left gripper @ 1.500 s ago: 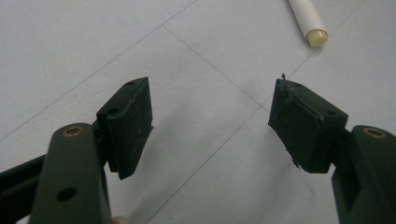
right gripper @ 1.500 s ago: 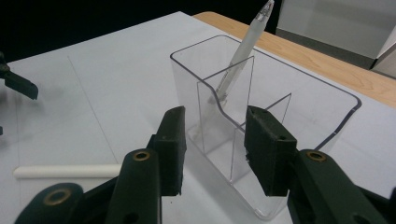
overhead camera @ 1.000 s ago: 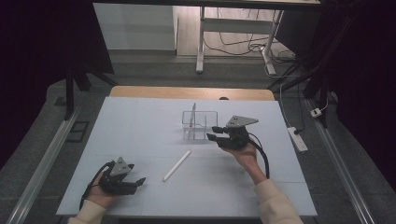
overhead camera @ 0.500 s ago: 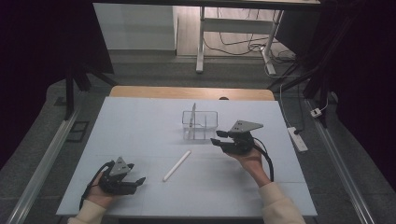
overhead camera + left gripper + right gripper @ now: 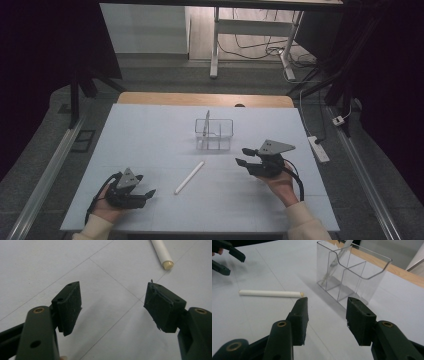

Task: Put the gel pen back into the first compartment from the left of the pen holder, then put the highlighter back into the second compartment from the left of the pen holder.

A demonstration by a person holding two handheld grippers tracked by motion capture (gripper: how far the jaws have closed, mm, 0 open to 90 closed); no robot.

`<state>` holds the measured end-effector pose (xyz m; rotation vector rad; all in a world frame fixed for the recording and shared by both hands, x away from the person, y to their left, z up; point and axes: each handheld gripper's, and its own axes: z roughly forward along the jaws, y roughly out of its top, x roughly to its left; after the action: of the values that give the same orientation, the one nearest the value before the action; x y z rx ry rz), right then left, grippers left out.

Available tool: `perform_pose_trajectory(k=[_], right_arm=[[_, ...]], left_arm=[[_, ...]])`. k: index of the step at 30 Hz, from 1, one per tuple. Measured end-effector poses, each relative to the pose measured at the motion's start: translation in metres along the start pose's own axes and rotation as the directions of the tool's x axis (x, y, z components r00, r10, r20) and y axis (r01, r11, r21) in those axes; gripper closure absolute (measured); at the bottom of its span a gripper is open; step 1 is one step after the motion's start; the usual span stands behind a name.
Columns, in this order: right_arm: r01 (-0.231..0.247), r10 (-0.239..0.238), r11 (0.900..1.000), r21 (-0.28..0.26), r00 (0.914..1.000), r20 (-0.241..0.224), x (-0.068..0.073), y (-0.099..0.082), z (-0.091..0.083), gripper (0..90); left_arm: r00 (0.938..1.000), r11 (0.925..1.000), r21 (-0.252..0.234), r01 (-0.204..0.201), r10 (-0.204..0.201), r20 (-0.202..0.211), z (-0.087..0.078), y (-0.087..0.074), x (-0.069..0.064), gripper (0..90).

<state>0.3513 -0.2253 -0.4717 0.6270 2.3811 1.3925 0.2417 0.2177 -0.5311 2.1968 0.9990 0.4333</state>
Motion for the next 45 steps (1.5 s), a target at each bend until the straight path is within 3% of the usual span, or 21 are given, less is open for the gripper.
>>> perform_pose_trajectory(k=[9,20,28,45], right_arm=[[-0.005,0.004,0.9998,0.018,0.9999,0.014,0.01,-0.021,-0.02,48.9],[-0.014,0.013,0.9997,0.022,0.9994,0.032,0.011,-0.04,-0.036,46.7],[-0.033,0.032,0.9992,0.024,0.9986,0.042,0.009,-0.046,-0.039,46.5],[-0.029,0.027,0.9992,0.029,0.9986,0.046,0.007,-0.049,-0.041,46.3]], left_arm=[[1.0,1.0,-0.004,-0.002,0.002,0.002,-0.001,0.001,0.0,30.0],[1.0,0.9995,-0.031,-0.002,0.002,-0.002,-0.004,0.008,0.0,30.1],[0.9998,0.9965,-0.082,-0.015,0.016,0.015,-0.011,0.024,-0.005,30.7],[0.9988,0.9958,-0.089,-0.02,0.024,0.044,-0.004,0.047,-0.01,31.0]])
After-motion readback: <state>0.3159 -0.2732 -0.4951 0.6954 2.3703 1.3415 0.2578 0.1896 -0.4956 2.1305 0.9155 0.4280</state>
